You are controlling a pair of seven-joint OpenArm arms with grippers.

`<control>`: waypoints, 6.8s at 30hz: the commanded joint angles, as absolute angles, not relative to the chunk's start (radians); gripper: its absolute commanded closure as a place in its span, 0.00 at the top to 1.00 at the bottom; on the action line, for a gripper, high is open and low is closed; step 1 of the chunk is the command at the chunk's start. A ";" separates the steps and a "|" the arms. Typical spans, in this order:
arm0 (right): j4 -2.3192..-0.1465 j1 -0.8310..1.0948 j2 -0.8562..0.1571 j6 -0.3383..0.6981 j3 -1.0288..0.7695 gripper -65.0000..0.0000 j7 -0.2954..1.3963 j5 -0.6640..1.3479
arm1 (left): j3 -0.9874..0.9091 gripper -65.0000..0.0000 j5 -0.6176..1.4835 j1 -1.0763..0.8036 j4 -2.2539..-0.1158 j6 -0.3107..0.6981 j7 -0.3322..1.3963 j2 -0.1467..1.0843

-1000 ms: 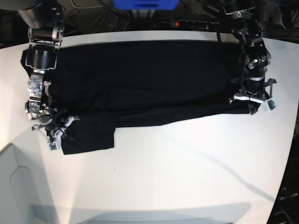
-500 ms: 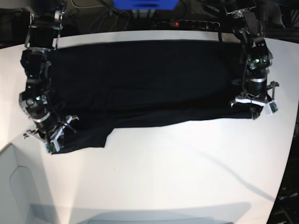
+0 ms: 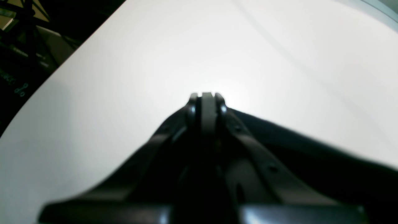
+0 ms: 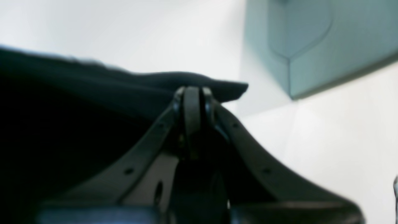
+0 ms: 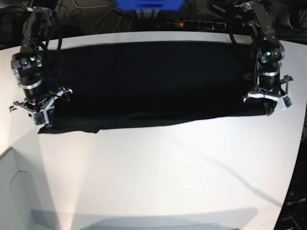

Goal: Fold the T-shirt properly
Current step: 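Pull the folded shirt edges toward the robot with both grippers, then hold the folded strip's ends with both grippers and straighten it, then regrip the strip's ends with both grippers and tug them apart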

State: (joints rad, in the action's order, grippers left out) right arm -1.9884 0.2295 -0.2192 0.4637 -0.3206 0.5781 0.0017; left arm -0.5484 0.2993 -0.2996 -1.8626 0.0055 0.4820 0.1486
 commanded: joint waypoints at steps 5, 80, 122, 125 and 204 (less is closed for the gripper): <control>-2.022 0.320 -0.232 0.461 -0.337 0.00 0.553 0.005 | -0.553 0.00 0.300 -0.343 -1.880 0.005 0.453 0.163; -1.735 0.193 -0.093 0.698 -0.567 0.30 0.736 0.002 | -0.509 0.00 0.294 -0.453 -1.868 0.007 0.453 0.219; -2.029 0.371 -0.120 0.698 -0.604 0.00 0.739 0.001 | -0.518 0.00 0.298 -0.582 -1.896 0.007 0.449 0.219; -2.028 0.371 -0.120 0.698 -0.596 0.00 0.739 0.001 | -0.518 0.00 0.298 -0.582 -1.873 0.007 0.449 0.219; -1.939 0.366 -0.084 0.698 -0.484 0.49 0.733 0.001 | -0.417 0.68 0.302 -0.627 -1.712 0.005 0.446 0.217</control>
State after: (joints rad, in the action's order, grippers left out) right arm -1.9213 0.3687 -0.0746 0.6880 -0.4801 0.7486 -0.0071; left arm -0.4160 0.3054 -0.6182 -1.7084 0.0032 0.4225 0.2127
